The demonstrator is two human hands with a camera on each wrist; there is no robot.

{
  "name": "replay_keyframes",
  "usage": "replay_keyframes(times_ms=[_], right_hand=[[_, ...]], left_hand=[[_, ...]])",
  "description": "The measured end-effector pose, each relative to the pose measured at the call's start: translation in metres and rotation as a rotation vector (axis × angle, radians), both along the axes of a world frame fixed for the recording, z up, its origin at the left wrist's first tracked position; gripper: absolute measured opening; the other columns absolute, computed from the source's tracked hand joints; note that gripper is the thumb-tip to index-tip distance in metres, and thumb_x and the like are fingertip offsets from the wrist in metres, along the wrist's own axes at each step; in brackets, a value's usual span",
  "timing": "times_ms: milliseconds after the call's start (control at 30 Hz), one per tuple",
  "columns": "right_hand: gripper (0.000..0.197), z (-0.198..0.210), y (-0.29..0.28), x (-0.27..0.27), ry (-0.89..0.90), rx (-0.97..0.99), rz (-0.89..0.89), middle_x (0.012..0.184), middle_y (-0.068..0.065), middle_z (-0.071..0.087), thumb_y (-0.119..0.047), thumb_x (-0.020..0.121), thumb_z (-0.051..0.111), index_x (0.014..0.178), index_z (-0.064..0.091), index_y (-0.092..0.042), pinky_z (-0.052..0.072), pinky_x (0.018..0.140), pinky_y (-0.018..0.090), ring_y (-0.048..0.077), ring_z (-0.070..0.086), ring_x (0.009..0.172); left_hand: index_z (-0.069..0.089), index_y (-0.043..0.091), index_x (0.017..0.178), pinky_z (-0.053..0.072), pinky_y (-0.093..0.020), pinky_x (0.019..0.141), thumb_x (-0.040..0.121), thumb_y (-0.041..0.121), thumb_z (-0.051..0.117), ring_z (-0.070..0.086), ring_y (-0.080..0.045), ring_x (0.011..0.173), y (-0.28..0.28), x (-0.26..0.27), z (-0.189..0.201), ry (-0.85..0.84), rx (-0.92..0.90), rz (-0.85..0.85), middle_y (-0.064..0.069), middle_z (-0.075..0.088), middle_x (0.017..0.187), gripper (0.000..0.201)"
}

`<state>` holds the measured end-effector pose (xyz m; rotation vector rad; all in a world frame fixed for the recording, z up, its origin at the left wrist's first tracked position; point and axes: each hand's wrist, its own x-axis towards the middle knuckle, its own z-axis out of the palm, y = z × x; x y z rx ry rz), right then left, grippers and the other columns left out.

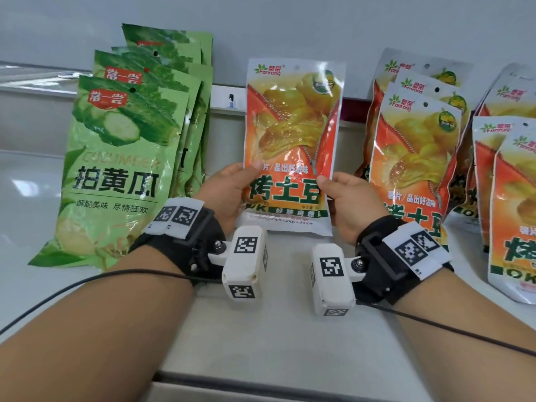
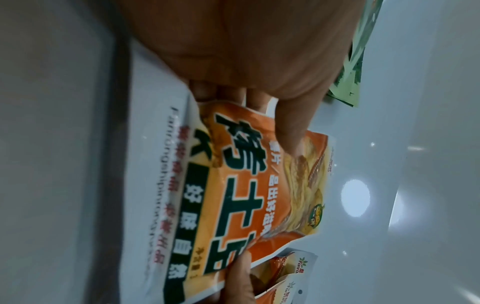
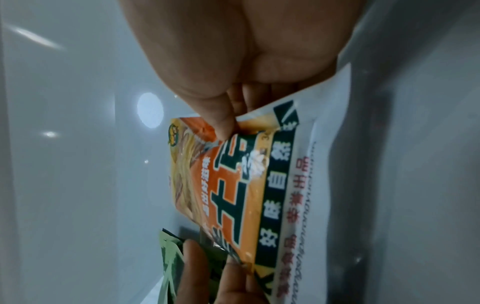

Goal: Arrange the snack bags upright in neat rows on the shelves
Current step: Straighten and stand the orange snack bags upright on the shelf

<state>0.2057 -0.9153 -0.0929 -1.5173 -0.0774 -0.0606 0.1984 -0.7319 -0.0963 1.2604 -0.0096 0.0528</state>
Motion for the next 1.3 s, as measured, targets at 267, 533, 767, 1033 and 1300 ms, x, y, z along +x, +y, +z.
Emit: replay_keyframes(times_ms=[267,533,767,1033,1300], right_hand=[[0.008,0.001,-0.002,-0.002,-0.020,0.078,0.048,0.070,-0.001,0.073,-0.005,0.087,0.060,0.082,0.064,-0.011,0.056,0.059,0.028,0.014,0.069,0.064],[0.018,0.005,0.000,0.003,-0.076,0.044,-0.065,0.070,0.004,0.066,-0.002,0.088,0.060,0.075,0.055,-0.013,0.053,0.068,0.035,0.018,0.062,0.064],[0.007,0.007,0.002,0.000,-0.029,0.054,0.006,0.074,0.001,0.070,-0.014,0.087,0.063,0.082,0.058,-0.012,0.054,0.054,0.025,0.013,0.066,0.062],[0.035,0.004,0.010,-0.010,0.075,-0.053,0.322,0.068,0.000,0.071,0.013,0.077,0.063,0.098,0.056,-0.014,0.053,0.050,0.021,0.015,0.068,0.058],[0.030,0.005,0.009,-0.009,0.010,-0.084,0.277,0.072,0.001,0.070,0.012,0.079,0.063,0.092,0.059,-0.015,0.053,0.050,0.020,0.013,0.067,0.057]], left_hand=[[0.063,0.010,0.091,0.056,-0.052,0.078,0.089,0.018,0.063,0.070,-0.033,0.084,0.004,0.003,-0.004,0.019,0.082,0.067,-0.016,0.073,0.092,0.008],[0.062,0.012,0.087,0.058,-0.041,0.062,0.091,0.019,0.061,0.071,-0.026,0.069,0.004,0.006,-0.003,-0.031,0.048,0.105,-0.009,0.073,0.078,0.008],[0.063,0.013,0.087,0.056,-0.054,0.079,0.091,0.018,0.062,0.067,-0.034,0.087,0.001,0.000,0.002,-0.071,0.055,0.183,-0.018,0.070,0.094,0.007],[0.058,0.019,0.084,0.053,-0.057,0.085,0.088,0.025,0.067,0.064,-0.027,0.081,-0.003,-0.003,0.005,-0.159,0.188,0.314,-0.006,0.067,0.081,0.011],[0.058,0.018,0.090,0.052,-0.057,0.088,0.089,0.024,0.066,0.066,-0.036,0.094,-0.003,0.000,0.004,-0.107,0.130,0.248,-0.015,0.069,0.096,0.010]])
